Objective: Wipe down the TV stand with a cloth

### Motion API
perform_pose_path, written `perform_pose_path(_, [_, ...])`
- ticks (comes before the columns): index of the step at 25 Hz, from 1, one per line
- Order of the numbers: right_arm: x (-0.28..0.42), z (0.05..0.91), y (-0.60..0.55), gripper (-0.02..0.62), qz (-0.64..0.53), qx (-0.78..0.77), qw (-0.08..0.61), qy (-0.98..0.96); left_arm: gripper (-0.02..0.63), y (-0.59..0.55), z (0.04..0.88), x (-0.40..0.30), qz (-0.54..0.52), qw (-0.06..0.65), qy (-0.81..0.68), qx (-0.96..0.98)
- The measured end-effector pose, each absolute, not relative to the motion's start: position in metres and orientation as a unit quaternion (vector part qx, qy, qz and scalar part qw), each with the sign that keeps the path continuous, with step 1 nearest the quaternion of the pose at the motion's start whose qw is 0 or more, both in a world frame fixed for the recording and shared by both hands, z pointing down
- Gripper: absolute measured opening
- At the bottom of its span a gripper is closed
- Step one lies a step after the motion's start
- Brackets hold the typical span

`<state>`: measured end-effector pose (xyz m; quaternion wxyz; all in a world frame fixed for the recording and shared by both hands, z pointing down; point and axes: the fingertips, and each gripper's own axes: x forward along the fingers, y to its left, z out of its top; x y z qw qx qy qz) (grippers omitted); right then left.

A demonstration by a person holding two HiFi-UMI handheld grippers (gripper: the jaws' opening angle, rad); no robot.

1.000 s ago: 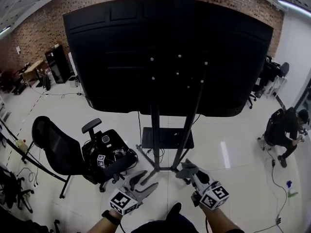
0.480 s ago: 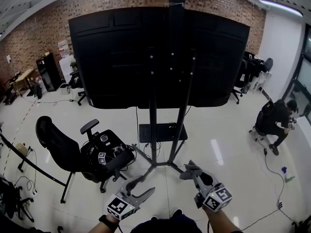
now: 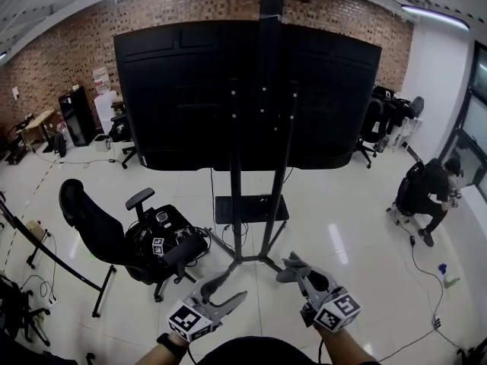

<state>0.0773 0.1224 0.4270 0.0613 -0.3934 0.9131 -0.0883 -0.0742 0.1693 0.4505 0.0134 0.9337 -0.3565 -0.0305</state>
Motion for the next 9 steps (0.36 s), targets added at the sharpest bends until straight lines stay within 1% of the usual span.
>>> perform_pose_path(9, [0.092, 0.433, 0.142, 0.025, -0.095, -0.382, 0.062, 0.917, 0.324, 0.186, 0.439, -0.064, -0.046, 0.024, -0.355, 0.934])
